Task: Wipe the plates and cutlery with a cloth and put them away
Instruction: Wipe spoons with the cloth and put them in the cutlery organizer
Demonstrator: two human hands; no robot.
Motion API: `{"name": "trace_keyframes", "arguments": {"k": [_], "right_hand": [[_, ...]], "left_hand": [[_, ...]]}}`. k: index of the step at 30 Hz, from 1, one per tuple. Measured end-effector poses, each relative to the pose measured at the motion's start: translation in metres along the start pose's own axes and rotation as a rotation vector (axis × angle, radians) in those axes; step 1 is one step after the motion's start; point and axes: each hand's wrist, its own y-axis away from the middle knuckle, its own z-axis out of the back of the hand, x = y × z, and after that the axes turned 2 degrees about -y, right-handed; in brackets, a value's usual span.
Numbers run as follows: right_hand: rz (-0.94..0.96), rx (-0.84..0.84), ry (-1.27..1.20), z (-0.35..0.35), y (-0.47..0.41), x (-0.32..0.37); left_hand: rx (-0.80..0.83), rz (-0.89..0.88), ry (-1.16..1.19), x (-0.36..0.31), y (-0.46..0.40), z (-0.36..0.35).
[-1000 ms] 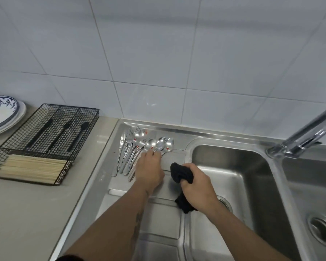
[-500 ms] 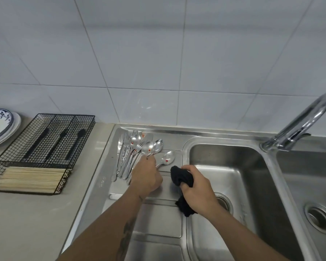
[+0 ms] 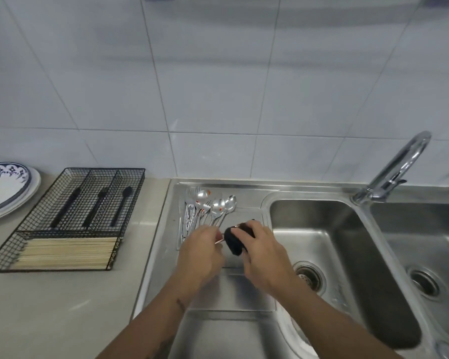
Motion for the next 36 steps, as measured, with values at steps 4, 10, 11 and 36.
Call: {"name": "trace_keyframes", "arguments": {"k": [4,10,11,36], "right_hand": [[-0.081,-0.020,0.170,-0.006,0.002,0.024],[-0.097,-0.084,0.236,-0.005,0.005,0.041],[-0.142,-0.116,0.231,-0.003,0.005,0.040],[-0.212,-0.346,0.042,0.014,0.034,0.053]], "left_hand": [[-0.019,-0.083,-0.025,0.012,0.013,0.019],[-0.041,-0.161,-0.062,0.021,0.019,0.041],[-0.031,-0.176,-0.080,0.021,0.020,0.043],[0.150,-0.170,0.161,0.017,0.019,0.064]]}}
